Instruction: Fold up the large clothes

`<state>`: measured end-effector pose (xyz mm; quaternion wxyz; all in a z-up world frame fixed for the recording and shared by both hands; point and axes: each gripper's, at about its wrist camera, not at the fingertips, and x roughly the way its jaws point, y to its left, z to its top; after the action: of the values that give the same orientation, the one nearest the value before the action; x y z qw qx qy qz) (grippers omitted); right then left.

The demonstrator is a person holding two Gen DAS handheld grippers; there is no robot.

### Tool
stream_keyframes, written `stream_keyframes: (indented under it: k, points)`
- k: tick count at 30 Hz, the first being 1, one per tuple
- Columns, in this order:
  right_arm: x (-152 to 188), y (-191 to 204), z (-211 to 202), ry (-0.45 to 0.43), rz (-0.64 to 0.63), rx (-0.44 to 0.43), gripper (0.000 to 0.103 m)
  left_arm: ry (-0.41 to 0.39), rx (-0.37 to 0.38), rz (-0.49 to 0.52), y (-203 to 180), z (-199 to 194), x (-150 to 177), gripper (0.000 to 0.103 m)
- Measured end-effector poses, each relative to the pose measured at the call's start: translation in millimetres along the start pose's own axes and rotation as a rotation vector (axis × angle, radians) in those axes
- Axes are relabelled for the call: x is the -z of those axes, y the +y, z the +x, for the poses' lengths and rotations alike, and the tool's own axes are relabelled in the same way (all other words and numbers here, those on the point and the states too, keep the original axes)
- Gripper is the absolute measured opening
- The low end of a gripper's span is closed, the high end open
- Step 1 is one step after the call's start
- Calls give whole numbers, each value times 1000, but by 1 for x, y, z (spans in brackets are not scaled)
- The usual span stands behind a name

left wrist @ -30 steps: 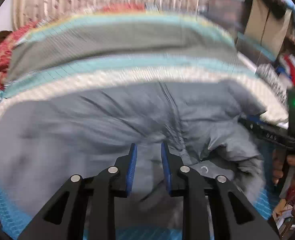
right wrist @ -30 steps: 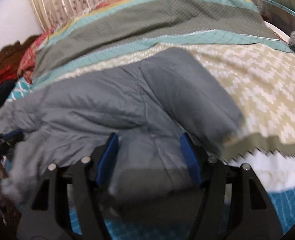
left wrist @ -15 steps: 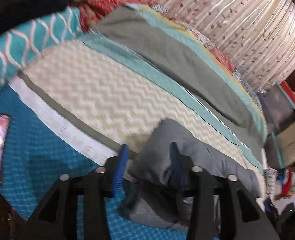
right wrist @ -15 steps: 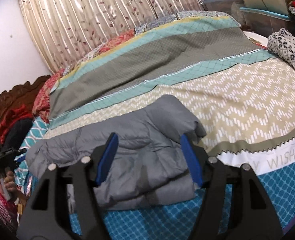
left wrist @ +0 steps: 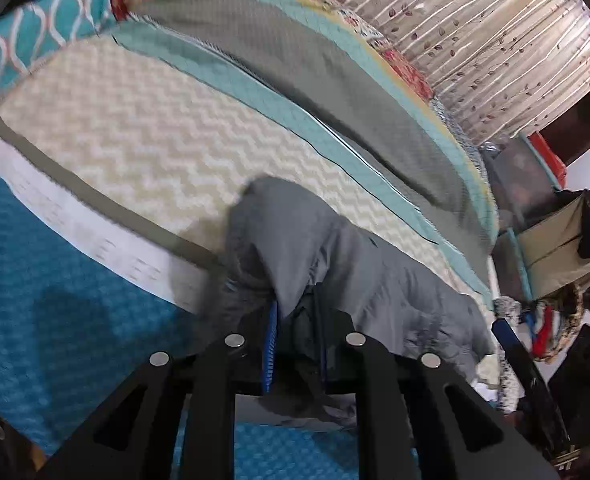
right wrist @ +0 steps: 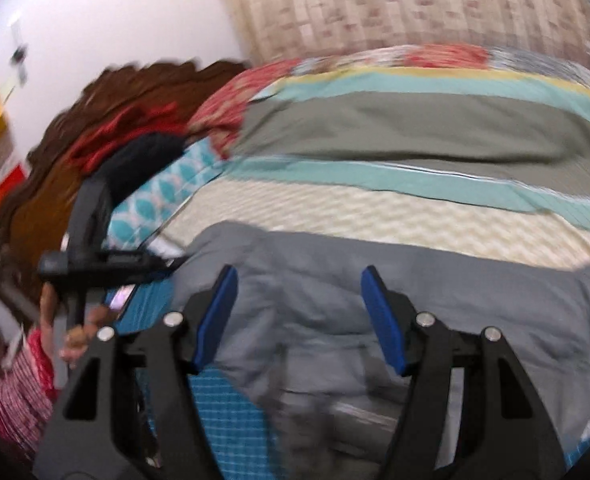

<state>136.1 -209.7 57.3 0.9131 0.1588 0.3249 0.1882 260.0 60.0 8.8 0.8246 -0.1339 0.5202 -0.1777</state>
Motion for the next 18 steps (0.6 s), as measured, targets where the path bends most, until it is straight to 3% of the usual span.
stream_keyframes:
  k: [4, 8, 11, 12, 13, 15, 18]
  points:
    - [7, 55, 36, 67, -172, -22, 80, -36, -37, -20, 22, -19, -14, 32]
    - [17, 82, 71, 126, -266, 1, 81, -66, -18, -87, 41, -29, -24, 35]
    - [29, 86, 111, 214, -341, 109, 81, -39, 0, -82, 36, -17, -29, 40]
    - [29, 79, 117, 228, -324, 121, 60, -18, -1, -67, 33, -8, -32, 41]
    - [27, 73, 119, 230, -292, 129, 27, -2, -6, -59, 31, -1, -33, 41]
    - [14, 53, 109, 205, -170, 116, 12, 24, -13, -65, 30, 12, -34, 41]
    - [-6, 38, 80, 119, -129, 139, 9, 42, 82, -93, 26, 20, -34, 41]
